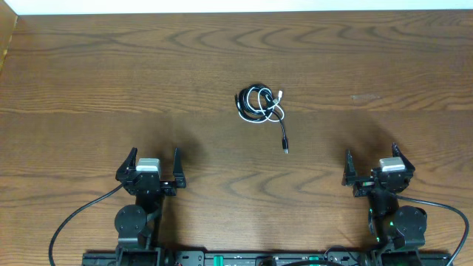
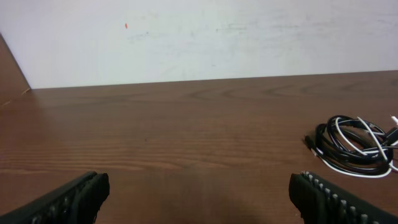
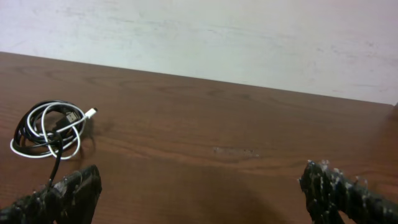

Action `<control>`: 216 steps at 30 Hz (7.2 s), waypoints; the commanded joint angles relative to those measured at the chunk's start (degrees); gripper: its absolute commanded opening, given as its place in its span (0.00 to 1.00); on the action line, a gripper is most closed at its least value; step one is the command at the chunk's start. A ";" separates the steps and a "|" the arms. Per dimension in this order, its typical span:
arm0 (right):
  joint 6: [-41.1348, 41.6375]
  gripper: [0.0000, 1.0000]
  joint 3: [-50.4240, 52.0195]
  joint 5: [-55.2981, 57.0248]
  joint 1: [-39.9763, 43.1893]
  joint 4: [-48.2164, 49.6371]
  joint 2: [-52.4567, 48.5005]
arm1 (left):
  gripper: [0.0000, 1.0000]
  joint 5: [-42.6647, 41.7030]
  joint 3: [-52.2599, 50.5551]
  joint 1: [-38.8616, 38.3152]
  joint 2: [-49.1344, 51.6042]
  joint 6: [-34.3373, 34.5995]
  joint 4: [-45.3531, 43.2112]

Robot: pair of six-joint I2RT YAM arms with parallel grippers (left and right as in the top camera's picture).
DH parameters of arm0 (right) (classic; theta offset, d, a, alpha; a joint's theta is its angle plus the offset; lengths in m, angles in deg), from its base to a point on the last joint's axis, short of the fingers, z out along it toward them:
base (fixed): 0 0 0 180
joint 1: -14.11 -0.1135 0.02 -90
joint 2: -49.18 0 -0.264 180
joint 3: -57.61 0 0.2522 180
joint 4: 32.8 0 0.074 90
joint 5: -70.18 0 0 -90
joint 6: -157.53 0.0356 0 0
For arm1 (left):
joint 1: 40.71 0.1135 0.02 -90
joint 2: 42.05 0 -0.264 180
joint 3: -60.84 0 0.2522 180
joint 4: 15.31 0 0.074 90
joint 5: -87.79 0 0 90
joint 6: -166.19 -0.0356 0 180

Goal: Untangle cables

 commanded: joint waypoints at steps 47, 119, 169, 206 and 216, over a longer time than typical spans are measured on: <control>0.28 0.99 0.07 -0.31 -0.24 -0.28 0.20 | 0.98 0.55 -0.55 0.20 0.74 -1.40 2.60; 0.28 0.99 0.07 -0.31 -0.24 -0.26 0.20 | 0.98 -1.92 53.42 0.15 20.44 12.02 46.90; 4.76 0.99 -86.66 -5.03 -0.24 -65.31 -59.91 | 0.98 -11.15 64.96 0.13 40.85 4.50 52.74; 1.38 0.99 -86.58 -10.40 -0.24 -64.17 -72.28 | 1.00 -6.97 78.36 0.13 59.98 5.25 51.04; 2.89 0.99 -86.55 -8.72 -0.24 -63.36 -75.93 | 1.00 -14.80 78.31 0.13 66.51 5.25 45.46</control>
